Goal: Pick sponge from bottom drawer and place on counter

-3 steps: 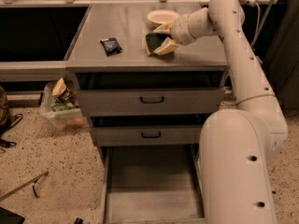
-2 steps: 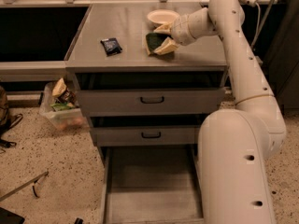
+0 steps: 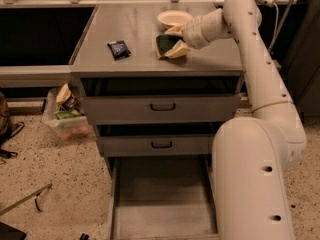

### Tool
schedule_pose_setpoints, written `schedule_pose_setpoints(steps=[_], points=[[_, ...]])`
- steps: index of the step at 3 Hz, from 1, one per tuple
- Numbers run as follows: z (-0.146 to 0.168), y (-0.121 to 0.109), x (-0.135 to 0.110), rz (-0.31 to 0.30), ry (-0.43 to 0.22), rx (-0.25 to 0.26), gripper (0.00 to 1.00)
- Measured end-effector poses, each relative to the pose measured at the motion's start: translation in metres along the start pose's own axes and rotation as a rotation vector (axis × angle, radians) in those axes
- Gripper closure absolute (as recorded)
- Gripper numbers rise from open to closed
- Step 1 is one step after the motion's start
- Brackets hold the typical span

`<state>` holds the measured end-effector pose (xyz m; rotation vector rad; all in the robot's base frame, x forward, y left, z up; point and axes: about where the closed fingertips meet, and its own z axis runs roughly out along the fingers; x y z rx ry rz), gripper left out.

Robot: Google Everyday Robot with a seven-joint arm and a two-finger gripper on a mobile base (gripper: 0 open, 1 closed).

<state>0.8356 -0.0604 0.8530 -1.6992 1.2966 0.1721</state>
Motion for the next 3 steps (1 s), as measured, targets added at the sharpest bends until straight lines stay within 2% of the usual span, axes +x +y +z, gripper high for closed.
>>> schedule_pose_setpoints(steps=[1,2,3], points=[[0.0000,0.0000,0.0000,0.000,0.000,0.000,0.13],[0.0002,0.0000,0.0000,0.000,0.000,0.000,0.00],[0.0002,0.0000,0.0000,0.000,0.000,0.000,0.00]])
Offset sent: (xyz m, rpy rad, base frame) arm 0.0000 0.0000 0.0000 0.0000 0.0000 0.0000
